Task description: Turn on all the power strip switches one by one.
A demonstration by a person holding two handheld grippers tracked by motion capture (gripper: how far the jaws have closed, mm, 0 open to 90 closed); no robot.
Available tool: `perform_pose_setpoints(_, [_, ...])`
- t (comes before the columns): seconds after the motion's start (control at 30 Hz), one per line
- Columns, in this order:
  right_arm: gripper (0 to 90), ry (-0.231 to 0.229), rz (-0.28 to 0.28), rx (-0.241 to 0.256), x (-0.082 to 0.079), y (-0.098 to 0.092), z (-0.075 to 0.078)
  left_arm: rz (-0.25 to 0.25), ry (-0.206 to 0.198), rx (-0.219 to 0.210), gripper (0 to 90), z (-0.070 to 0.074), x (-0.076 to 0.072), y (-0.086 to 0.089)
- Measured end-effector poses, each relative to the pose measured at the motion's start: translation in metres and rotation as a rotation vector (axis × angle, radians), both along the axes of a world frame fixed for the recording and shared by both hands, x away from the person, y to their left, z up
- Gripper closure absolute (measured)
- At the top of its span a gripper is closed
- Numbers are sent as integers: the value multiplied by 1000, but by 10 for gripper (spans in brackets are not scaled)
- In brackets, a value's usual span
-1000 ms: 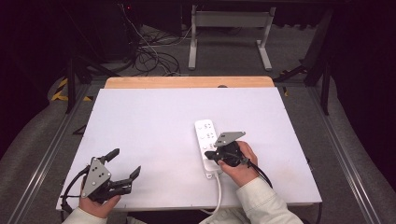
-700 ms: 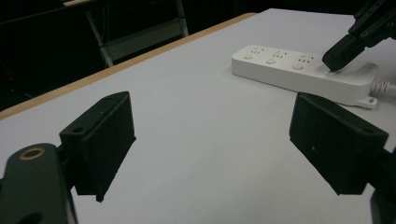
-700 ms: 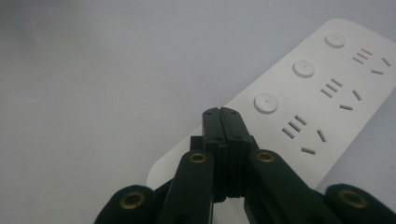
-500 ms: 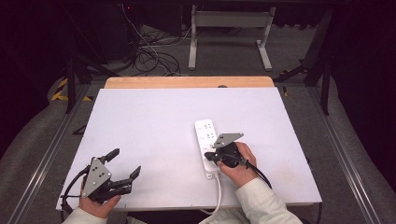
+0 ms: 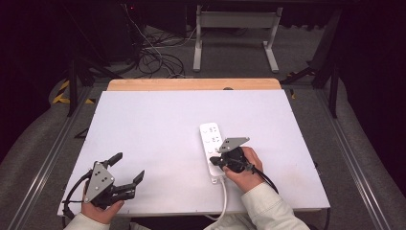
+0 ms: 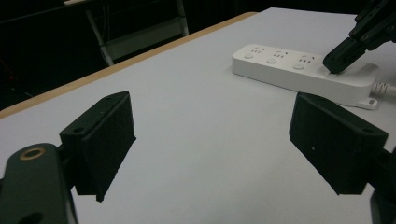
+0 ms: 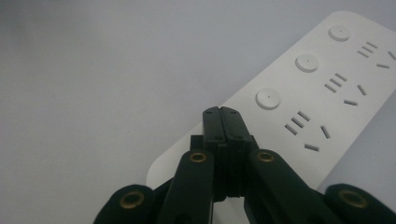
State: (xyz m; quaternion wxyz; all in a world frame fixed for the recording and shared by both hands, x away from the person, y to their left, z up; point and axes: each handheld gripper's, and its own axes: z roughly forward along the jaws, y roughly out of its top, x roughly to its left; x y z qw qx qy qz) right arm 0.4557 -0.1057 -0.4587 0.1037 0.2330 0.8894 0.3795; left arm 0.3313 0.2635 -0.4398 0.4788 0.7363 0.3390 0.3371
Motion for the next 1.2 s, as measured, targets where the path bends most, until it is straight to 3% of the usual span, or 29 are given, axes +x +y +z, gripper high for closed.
perform_pose_setpoints(0.47, [900,17,-16,-5,1,1,-2,2,-4,5,145,0,0,0])
perform_pose_setpoints(0.7, [900,-1,-16,-17,-1,2,-2,1,-3,-1,145,0,-1,0])
perform_pose_setpoints(0.8, [900,-42,-12,21,-3,-3,4,-1,-4,-3,145,0,-1,0])
perform_pose_setpoints(0.9, [900,-79,-5,72,-5,-7,20,4,-1,-1,145,0,0,1])
perform_pose_setpoints(1.2, [900,-90,-2,97,-7,-9,28,2,-4,-2,145,0,-1,0])
